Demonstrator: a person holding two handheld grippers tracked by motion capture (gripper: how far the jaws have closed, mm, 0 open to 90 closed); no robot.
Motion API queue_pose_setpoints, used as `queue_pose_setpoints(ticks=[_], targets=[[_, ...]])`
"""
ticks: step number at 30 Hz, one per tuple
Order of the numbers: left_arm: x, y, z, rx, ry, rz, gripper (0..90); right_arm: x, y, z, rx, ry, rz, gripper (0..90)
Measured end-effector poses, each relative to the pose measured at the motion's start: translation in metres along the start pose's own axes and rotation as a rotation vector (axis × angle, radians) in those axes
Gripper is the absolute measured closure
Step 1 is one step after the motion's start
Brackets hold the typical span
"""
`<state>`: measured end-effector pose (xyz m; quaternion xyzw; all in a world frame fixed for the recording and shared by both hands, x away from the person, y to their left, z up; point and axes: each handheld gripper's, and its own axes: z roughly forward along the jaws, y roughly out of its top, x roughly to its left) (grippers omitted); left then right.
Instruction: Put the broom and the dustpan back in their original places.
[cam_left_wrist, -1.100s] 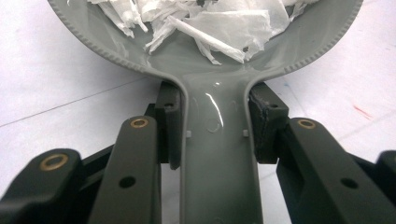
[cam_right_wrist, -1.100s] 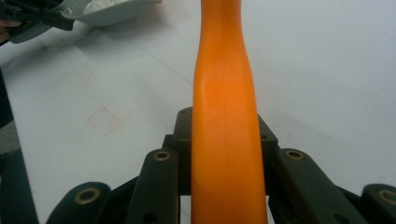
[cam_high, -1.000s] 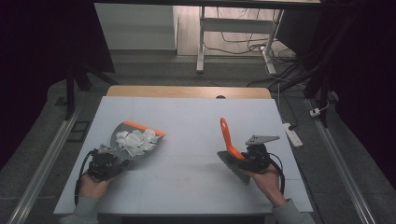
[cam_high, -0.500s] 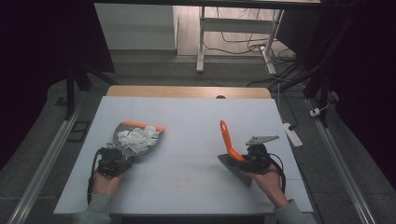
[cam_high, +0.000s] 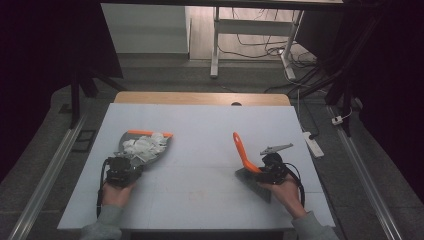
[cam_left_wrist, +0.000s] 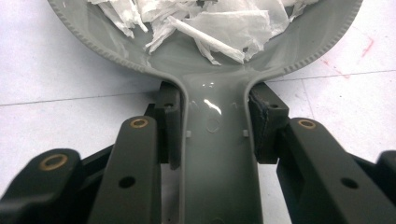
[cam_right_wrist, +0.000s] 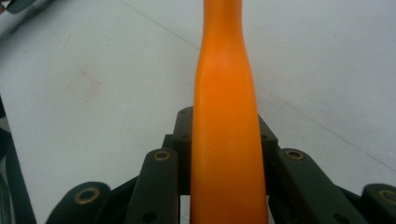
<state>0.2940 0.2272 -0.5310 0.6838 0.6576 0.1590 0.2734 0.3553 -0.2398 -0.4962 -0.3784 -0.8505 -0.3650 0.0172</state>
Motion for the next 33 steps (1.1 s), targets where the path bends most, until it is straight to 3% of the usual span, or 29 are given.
queue_pose_setpoints(ticks=[11, 18, 21, 27, 29, 33], targets=[[0.001, 0.000, 0.002, -0.001, -0.001, -0.003, 61.1, -0.022, -0.002, 0.001, -0.009, -0.012, 0.074, 70.2], [-0.001, 0.000, 0.001, -0.002, -0.013, 0.004, 55.6, -0.025, -0.001, 0.001, -0.005, -0.060, 0.050, 62.9], [-0.001, 0.000, 0.003, 0.009, -0.020, 0.003, 47.8, -0.023, 0.000, 0.001, -0.001, -0.094, 0.029, 58.3], [-0.002, -0.001, -0.003, -0.031, -0.019, 0.021, 25.5, -0.026, 0.000, 0.001, 0.005, -0.162, 0.027, 47.6], [-0.001, -0.002, -0.005, -0.039, -0.027, 0.026, 22.5, -0.027, 0.001, 0.001, 0.011, -0.205, 0.011, 44.2], [0.000, -0.003, -0.013, -0.068, -0.044, 0.040, 19.8, -0.029, -0.001, 0.001, 0.013, -0.231, 0.022, 41.5]])
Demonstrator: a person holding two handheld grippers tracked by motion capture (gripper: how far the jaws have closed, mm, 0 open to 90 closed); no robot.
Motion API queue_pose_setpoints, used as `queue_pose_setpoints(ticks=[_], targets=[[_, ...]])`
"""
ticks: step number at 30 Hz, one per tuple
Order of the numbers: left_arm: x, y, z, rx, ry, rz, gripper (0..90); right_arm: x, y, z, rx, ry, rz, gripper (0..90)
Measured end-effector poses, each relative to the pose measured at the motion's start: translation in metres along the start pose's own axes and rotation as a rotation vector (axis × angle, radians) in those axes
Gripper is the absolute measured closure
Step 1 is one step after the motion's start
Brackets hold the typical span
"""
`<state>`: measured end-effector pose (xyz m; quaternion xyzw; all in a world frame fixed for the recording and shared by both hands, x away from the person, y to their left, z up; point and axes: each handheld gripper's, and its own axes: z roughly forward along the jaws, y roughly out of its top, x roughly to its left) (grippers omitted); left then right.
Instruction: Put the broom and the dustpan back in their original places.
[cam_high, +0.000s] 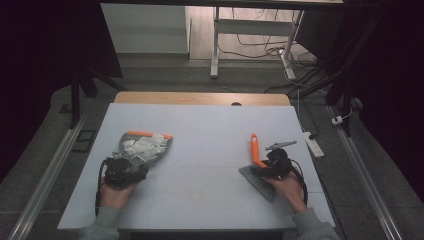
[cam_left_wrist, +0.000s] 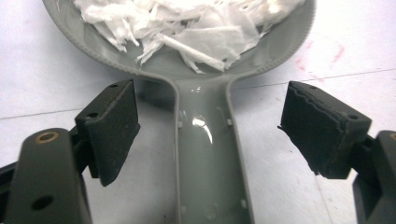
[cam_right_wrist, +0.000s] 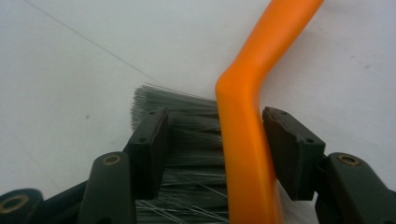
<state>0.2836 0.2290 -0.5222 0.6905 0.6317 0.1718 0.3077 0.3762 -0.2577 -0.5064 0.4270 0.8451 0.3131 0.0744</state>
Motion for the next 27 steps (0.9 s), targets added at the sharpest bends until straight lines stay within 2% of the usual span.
queue_pose_setpoints(ticks=[2, 5, 10, 15, 18, 20, 27], targets=[[0.000, -0.001, -0.004, -0.012, -0.002, 0.010, 19.2, 0.000, 0.000, -0.002, -0.015, -0.028, -0.001, 40.9], [0.002, -0.003, -0.010, -0.026, -0.006, 0.024, 18.6, -0.003, 0.000, -0.008, -0.046, -0.037, 0.007, 41.3], [0.002, -0.006, -0.023, -0.058, -0.008, 0.064, 18.1, -0.002, -0.003, -0.016, -0.093, -0.022, 0.000, 40.7], [0.004, -0.008, -0.035, -0.090, -0.068, 0.118, 19.1, 0.004, -0.009, -0.028, -0.145, 0.018, -0.061, 41.2], [0.003, -0.010, -0.037, -0.089, -0.106, 0.160, 20.8, 0.007, -0.014, -0.030, -0.148, 0.026, -0.099, 41.3], [0.002, -0.011, -0.038, -0.087, -0.136, 0.179, 22.0, 0.009, -0.017, -0.031, -0.151, 0.032, -0.110, 41.3], [0.001, -0.018, -0.041, -0.070, -0.197, 0.231, 23.3, 0.009, -0.030, -0.036, -0.160, 0.036, -0.131, 41.5]])
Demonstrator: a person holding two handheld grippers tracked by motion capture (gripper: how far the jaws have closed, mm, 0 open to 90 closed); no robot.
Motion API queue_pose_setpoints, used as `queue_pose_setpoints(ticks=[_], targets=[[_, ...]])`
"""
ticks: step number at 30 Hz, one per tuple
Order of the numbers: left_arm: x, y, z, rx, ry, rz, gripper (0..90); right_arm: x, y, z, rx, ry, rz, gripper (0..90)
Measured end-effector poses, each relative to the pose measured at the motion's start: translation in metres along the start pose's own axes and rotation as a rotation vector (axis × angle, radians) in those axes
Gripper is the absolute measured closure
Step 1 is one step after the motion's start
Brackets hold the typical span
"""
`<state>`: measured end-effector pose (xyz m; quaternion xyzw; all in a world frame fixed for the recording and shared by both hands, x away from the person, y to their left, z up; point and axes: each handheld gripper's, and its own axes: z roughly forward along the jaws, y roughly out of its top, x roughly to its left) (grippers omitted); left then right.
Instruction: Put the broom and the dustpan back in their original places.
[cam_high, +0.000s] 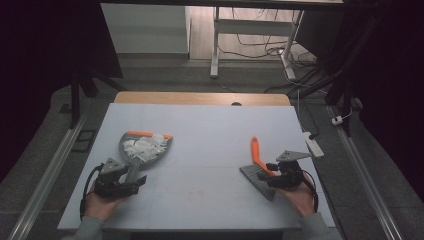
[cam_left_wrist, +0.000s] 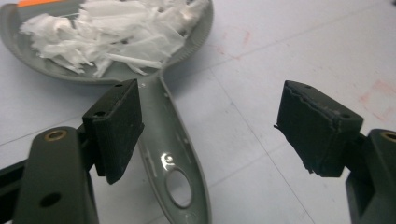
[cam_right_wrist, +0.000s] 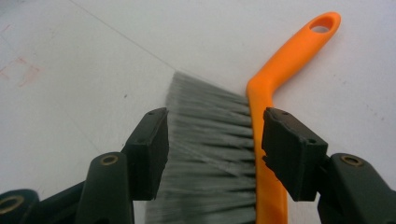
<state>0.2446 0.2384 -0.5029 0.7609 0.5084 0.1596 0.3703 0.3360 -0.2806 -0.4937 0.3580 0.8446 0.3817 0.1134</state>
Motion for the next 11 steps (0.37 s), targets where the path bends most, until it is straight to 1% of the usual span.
queue_pose_setpoints(ticks=[2, 5, 11], targets=[[-0.0003, -0.0015, 0.0002, 0.006, -0.020, 0.010, 23.5, 0.0002, -0.0035, -0.0034, -0.006, -0.003, -0.002, 41.5], [-0.0013, -0.0020, 0.0008, 0.009, -0.032, 0.021, 23.5, 0.0003, -0.0068, -0.0086, -0.018, -0.003, -0.004, 41.8], [-0.0034, -0.0012, 0.0016, 0.008, -0.041, 0.039, 23.6, 0.0010, -0.0071, -0.0106, -0.025, -0.001, -0.011, 41.8]])
